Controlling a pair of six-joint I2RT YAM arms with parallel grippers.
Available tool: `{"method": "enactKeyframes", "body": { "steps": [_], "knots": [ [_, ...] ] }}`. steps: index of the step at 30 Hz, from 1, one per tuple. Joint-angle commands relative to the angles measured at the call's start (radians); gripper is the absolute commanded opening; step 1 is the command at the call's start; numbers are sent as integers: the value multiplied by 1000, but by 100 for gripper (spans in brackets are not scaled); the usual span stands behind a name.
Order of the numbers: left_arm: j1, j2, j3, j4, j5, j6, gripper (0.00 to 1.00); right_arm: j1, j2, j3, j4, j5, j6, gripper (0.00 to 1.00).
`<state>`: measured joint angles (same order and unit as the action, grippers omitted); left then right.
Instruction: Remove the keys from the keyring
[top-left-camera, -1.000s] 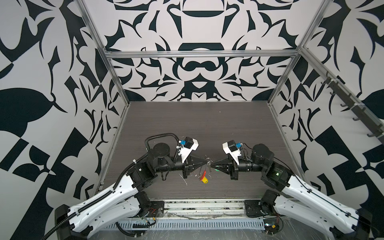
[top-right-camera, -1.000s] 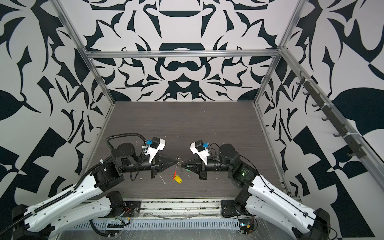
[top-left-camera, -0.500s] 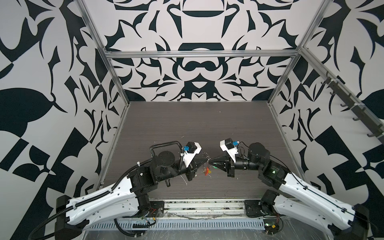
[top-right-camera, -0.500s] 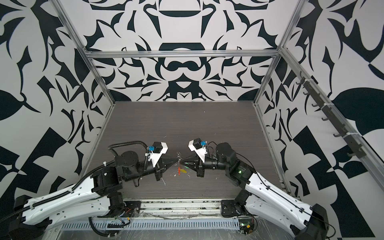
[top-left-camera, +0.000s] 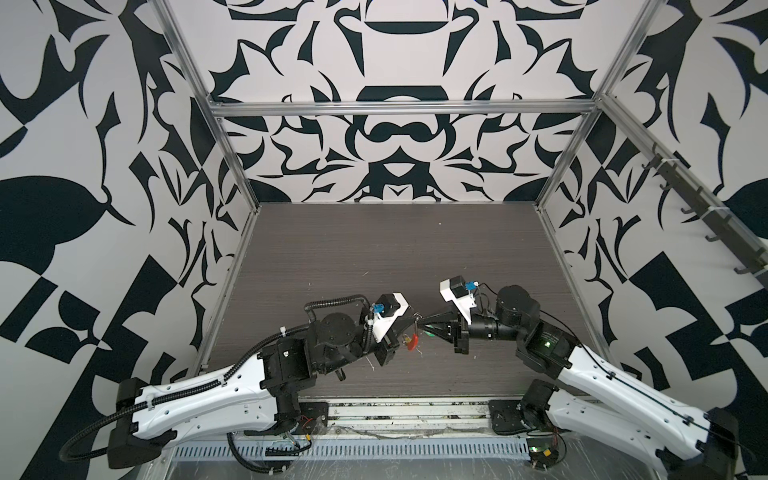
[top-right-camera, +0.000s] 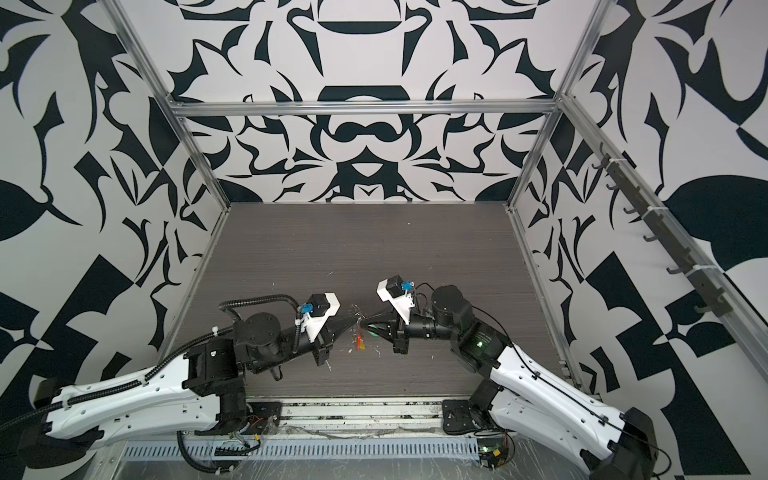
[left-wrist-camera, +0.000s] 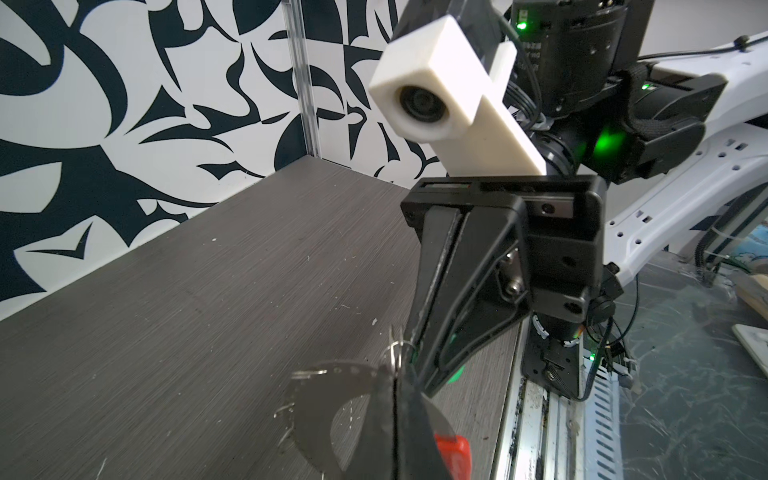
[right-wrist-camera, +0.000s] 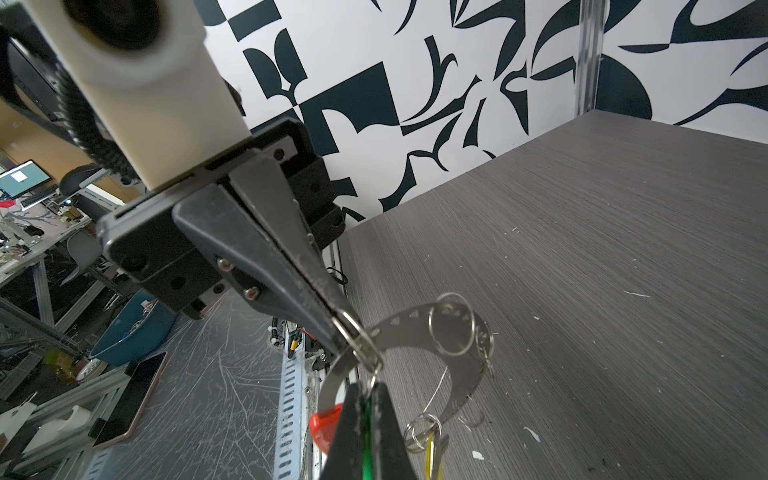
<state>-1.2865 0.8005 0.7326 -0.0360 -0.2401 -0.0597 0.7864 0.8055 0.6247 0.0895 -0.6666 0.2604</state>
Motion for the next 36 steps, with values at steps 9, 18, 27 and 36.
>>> {"method": "enactKeyframes", "body": {
  "steps": [9, 18, 27, 36],
  "knots": [
    [-43, -9, 6, 54, -58, 44, 0, -6, -35, 8, -3, 58, 16, 0],
    [-52, -14, 2, 49, -73, 55, 0, -6, -68, 22, -33, 40, 20, 0],
    [-53, -14, 0, 35, -62, 58, 0, -6, -71, 81, -108, 26, -12, 0],
    [-53, -15, -1, 34, -50, 54, 0, -6, -51, 101, -143, 63, -15, 0]
  ]
}}
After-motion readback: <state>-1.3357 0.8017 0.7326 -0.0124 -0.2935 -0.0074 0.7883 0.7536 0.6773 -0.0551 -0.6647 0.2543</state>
